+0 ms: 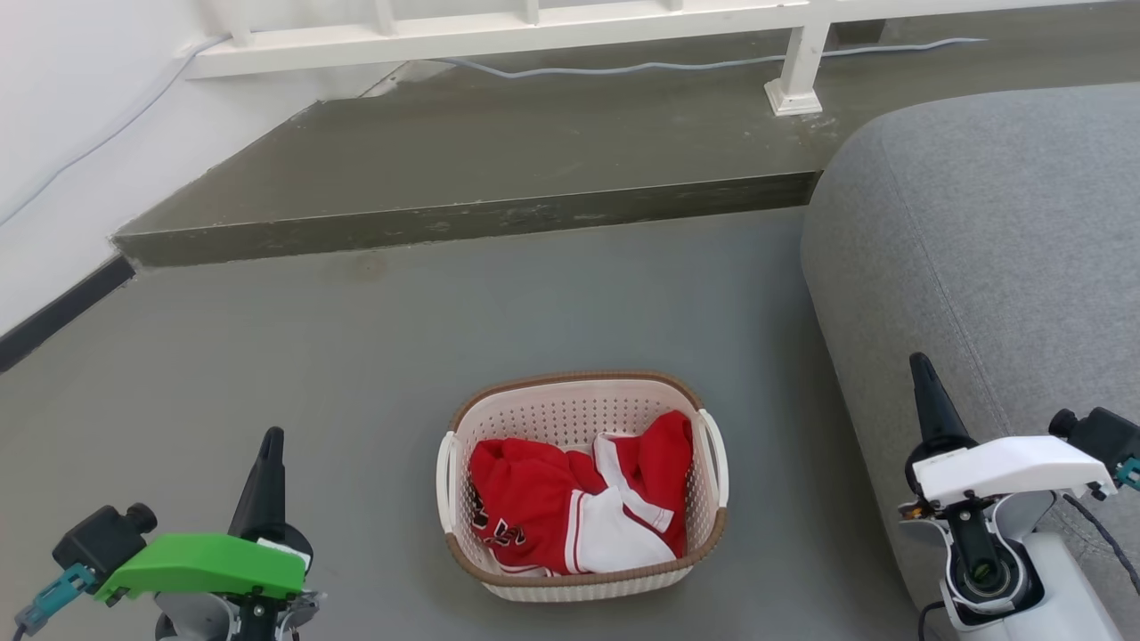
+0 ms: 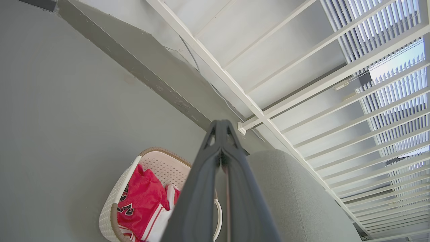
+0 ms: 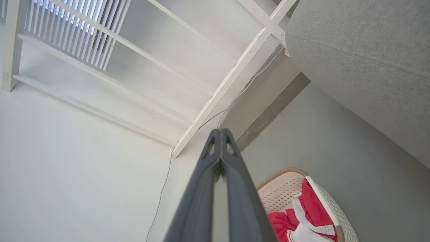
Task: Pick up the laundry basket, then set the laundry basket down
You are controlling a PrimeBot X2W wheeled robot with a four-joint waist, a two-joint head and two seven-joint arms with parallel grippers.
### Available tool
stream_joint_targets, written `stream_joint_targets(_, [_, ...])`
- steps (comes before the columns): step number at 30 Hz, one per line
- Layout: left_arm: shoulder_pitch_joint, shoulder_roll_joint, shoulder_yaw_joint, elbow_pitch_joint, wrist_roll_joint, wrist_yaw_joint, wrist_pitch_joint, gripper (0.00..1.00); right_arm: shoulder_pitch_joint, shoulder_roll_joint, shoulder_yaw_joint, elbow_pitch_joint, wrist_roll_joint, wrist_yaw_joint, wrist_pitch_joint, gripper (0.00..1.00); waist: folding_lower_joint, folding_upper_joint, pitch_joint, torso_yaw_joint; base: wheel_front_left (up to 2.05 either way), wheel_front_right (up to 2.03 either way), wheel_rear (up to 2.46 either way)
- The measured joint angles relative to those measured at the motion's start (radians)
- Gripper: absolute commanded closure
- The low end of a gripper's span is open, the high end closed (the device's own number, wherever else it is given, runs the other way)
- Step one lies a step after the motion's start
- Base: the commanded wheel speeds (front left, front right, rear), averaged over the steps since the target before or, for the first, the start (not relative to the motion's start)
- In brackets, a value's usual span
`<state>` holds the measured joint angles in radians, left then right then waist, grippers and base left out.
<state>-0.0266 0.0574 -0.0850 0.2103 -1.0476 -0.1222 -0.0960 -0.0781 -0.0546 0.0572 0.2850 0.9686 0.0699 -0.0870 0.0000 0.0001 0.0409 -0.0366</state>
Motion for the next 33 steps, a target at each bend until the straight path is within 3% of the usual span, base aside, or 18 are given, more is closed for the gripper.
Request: stream_joint_targets(33, [-0.004,0.012,0.056,0.035,-0.364,0.000,0.092,1.00,0.000,-0.004,-0.090,0.000,0.396,0.027,0.098,1.00,0.0000,0.0000,-0.023,0.022,0.00,0.00,0.00])
